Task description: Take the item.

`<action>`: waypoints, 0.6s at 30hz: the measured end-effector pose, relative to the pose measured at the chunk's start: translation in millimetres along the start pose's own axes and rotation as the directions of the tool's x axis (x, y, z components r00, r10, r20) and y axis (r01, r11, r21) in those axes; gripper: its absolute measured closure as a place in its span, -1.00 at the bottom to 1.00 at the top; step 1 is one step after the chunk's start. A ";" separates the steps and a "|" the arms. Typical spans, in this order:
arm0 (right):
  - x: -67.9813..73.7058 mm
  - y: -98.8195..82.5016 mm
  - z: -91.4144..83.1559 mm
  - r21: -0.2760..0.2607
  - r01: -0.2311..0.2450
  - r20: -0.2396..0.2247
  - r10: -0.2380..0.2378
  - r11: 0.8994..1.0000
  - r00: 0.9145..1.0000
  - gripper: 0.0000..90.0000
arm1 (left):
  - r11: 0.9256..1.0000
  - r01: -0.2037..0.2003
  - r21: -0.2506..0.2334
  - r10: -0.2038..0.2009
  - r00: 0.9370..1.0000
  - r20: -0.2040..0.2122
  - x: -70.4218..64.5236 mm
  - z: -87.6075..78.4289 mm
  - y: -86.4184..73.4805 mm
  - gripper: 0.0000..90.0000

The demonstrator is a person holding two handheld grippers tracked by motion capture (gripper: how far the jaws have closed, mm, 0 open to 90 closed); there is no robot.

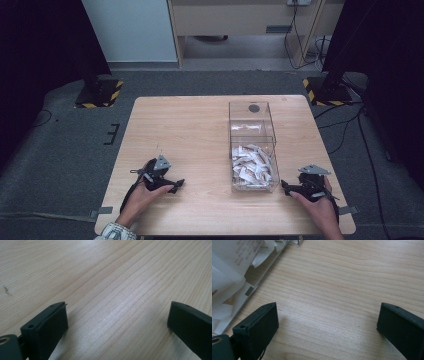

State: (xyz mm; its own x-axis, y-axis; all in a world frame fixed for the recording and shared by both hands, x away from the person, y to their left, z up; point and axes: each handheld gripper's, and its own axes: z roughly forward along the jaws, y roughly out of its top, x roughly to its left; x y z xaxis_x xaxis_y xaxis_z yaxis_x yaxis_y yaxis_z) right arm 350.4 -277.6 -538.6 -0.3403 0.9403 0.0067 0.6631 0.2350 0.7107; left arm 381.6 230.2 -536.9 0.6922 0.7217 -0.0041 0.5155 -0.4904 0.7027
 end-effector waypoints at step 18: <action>-0.3 0.1 -0.1 0.003 0.003 -0.004 -0.003 1.000 1.000 -0.91 | 0.996 -0.084 -0.033 0.086 0.995 0.060 -23.2 -12.5 34.9 -0.79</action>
State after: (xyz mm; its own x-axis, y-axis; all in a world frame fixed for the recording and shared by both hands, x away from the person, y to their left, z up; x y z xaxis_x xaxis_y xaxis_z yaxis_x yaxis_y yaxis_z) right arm 350.5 -277.9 -538.4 -0.3448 0.9386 0.0079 0.6640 0.2380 0.7089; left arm 377.2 202.4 -503.3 0.7628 0.6465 0.0139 0.4387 -0.5331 0.7234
